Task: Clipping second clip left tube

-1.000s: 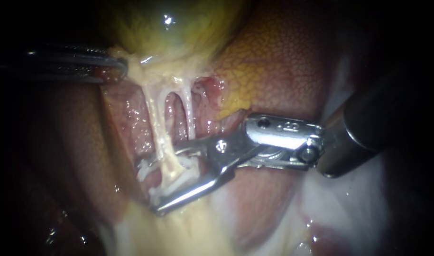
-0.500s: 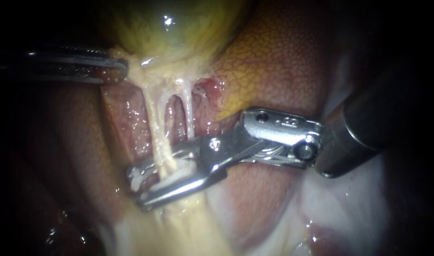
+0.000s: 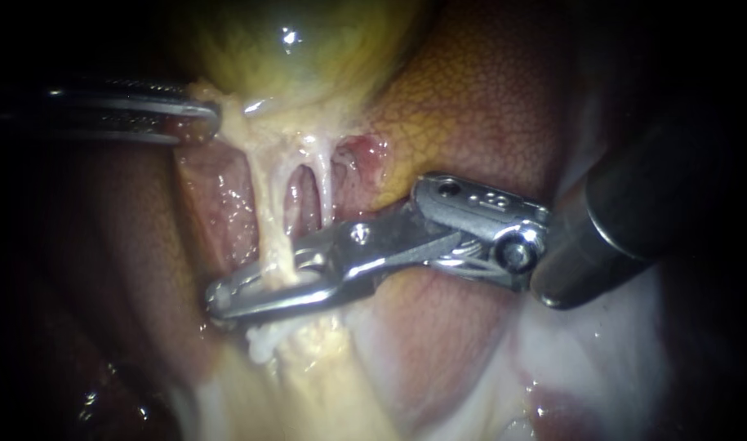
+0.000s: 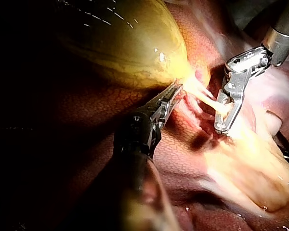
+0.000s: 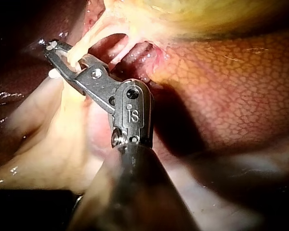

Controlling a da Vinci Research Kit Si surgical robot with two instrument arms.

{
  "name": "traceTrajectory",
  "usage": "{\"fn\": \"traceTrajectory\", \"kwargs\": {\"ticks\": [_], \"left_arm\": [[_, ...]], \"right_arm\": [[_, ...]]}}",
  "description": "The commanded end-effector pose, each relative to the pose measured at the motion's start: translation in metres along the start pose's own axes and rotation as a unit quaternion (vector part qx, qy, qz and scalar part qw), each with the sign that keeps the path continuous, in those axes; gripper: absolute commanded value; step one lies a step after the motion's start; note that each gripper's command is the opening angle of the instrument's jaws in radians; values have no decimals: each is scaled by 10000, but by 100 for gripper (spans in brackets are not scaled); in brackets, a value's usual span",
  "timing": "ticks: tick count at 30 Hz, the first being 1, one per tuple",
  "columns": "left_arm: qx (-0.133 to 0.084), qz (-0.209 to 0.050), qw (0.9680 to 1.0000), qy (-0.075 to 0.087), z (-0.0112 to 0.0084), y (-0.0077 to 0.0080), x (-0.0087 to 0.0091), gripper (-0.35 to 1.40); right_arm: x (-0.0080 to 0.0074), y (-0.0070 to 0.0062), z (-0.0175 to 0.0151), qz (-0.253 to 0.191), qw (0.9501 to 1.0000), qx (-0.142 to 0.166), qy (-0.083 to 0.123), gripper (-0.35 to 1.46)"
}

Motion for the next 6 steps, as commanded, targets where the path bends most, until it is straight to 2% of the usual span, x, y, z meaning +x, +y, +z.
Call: {"fn": "traceTrajectory", "kwargs": {"ticks": [1, 6], "left_arm": [[13, -1, 10000, 1, 0, 0, 0, -35], [11, -1, 10000, 1, 1, 0, 0, -35]], "right_arm": [[-1, 1, 0, -9, 10000, 4, -3, -35], [-3, 1, 0, 16, 10000, 4, -6, -35]]}}
